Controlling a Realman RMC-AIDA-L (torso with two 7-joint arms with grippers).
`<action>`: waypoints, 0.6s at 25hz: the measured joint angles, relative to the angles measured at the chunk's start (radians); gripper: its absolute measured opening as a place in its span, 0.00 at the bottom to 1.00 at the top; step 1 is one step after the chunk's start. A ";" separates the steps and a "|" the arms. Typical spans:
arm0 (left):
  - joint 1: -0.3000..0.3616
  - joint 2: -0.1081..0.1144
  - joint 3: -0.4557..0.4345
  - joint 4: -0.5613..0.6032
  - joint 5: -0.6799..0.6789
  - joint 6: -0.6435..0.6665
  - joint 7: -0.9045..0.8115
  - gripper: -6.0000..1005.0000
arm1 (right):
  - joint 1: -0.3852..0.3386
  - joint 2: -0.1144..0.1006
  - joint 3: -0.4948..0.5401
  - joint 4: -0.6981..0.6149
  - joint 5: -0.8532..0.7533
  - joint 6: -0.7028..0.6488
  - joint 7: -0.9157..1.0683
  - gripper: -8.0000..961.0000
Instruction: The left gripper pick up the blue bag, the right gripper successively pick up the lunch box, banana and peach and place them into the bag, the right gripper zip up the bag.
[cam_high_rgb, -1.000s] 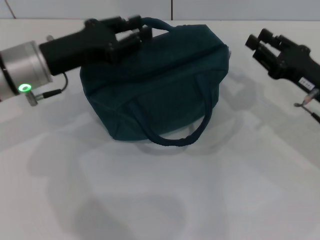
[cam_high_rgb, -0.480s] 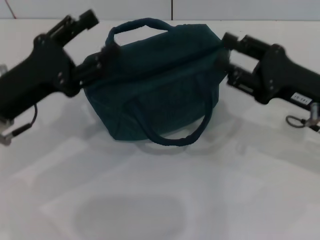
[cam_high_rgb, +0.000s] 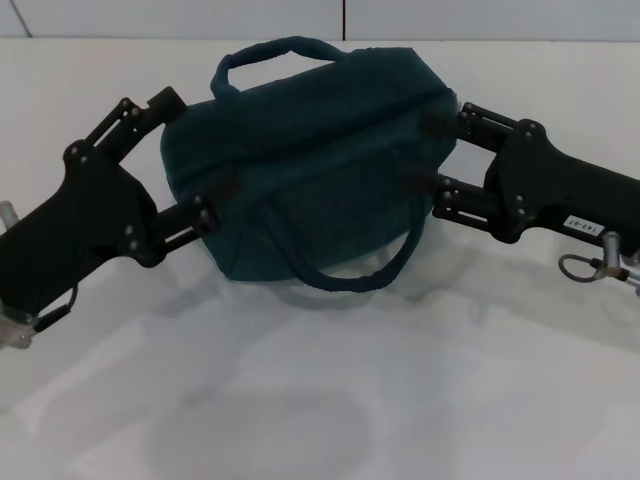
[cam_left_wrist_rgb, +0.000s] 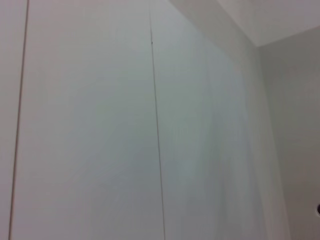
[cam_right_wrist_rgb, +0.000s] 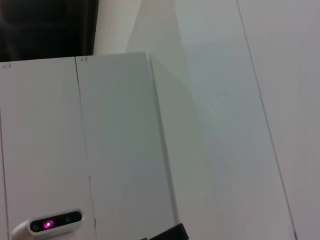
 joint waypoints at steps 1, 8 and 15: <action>-0.002 0.001 0.000 -0.002 0.001 -0.001 -0.003 0.88 | -0.003 0.004 0.009 0.000 -0.004 0.000 -0.002 0.71; -0.012 0.007 0.003 0.006 0.029 -0.006 -0.022 0.87 | -0.014 0.011 0.043 0.005 -0.028 0.008 -0.003 0.71; -0.039 0.013 0.004 0.006 0.087 -0.008 -0.023 0.87 | -0.014 0.014 0.043 -0.001 -0.029 0.009 -0.003 0.71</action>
